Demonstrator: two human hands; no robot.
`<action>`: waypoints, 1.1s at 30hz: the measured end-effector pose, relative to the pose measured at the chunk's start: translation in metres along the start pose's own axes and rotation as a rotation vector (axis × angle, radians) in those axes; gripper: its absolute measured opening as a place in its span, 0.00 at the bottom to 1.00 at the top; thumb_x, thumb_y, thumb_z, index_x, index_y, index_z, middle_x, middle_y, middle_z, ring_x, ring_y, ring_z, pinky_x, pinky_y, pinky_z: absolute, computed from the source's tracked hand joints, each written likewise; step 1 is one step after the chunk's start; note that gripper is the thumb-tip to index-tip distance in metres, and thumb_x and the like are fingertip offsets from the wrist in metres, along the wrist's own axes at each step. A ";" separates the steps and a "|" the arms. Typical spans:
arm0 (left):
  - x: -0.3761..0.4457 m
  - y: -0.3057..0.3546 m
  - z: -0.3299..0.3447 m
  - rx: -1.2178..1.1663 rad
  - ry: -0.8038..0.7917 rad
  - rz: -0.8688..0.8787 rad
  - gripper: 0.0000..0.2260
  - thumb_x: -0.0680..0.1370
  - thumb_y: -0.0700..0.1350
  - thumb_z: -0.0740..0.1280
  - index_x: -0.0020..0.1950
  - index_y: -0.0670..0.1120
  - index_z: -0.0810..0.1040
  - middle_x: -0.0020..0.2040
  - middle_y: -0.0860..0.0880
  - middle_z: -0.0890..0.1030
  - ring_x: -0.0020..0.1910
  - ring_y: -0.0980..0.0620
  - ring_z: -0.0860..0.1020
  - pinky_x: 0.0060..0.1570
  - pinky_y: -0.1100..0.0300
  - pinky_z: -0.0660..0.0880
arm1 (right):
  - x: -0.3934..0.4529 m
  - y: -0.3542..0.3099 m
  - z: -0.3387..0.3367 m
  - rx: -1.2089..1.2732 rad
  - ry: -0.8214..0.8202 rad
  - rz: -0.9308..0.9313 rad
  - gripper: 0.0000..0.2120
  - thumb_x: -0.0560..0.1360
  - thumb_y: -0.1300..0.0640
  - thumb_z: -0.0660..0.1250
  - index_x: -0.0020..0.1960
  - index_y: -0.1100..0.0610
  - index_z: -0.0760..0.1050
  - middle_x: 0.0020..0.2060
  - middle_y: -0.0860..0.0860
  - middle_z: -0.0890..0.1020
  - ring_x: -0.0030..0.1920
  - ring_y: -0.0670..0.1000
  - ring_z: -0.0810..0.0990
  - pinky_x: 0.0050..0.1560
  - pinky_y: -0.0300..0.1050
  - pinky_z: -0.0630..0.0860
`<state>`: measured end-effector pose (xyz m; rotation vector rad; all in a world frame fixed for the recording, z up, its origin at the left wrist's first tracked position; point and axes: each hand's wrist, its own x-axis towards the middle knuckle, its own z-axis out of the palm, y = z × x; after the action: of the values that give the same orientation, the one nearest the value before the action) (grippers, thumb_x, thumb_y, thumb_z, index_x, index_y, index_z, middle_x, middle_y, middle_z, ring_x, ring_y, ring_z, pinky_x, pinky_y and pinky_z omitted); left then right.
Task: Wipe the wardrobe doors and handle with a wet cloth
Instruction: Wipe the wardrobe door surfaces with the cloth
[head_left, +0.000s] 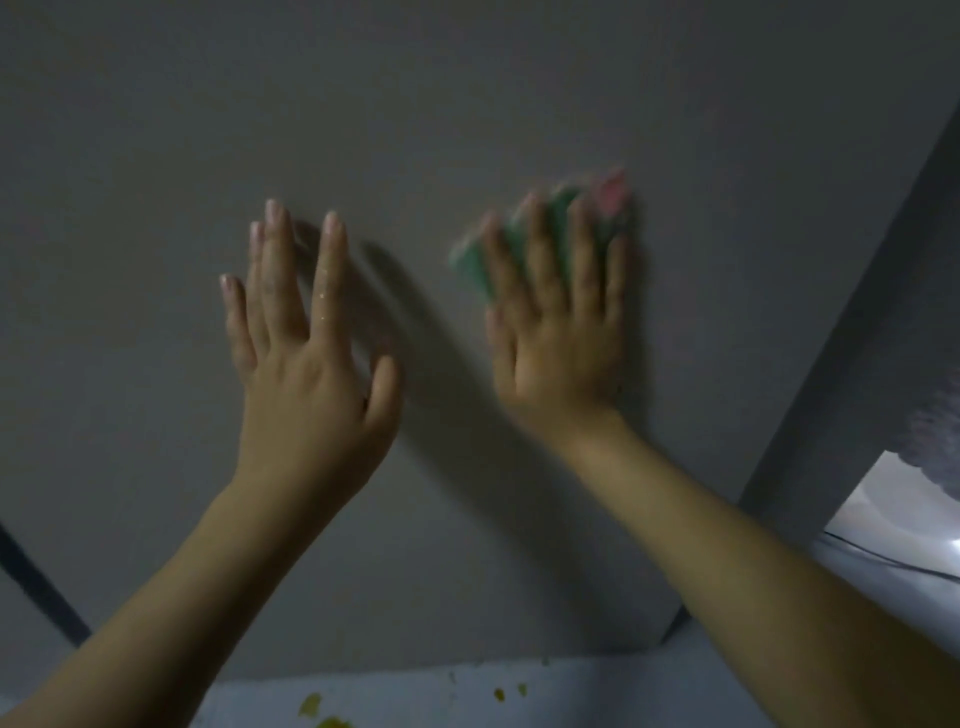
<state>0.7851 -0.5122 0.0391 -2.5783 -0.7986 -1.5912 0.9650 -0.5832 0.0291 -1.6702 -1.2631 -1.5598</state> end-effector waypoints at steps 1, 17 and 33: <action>-0.003 -0.006 0.002 0.007 -0.005 0.014 0.36 0.72 0.49 0.58 0.78 0.44 0.50 0.78 0.37 0.47 0.77 0.42 0.44 0.74 0.50 0.37 | -0.028 -0.003 0.004 0.019 -0.070 -0.138 0.22 0.81 0.51 0.52 0.74 0.52 0.61 0.72 0.53 0.67 0.75 0.59 0.55 0.75 0.58 0.45; -0.018 -0.060 -0.019 0.040 -0.101 0.004 0.36 0.74 0.51 0.55 0.78 0.42 0.45 0.78 0.39 0.43 0.77 0.43 0.40 0.75 0.46 0.40 | 0.033 -0.091 0.020 0.042 0.057 0.081 0.23 0.80 0.49 0.56 0.73 0.53 0.65 0.72 0.54 0.68 0.73 0.61 0.61 0.74 0.58 0.45; -0.046 -0.140 -0.044 0.005 -0.055 -0.094 0.34 0.75 0.53 0.54 0.79 0.46 0.46 0.78 0.41 0.43 0.77 0.45 0.41 0.75 0.49 0.40 | 0.093 -0.137 0.029 0.054 0.024 -0.102 0.24 0.81 0.50 0.53 0.75 0.57 0.60 0.73 0.56 0.66 0.74 0.59 0.56 0.74 0.56 0.44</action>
<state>0.6726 -0.4208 -0.0132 -2.6291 -0.9397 -1.5448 0.8484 -0.4743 0.0832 -1.5712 -1.3852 -1.5850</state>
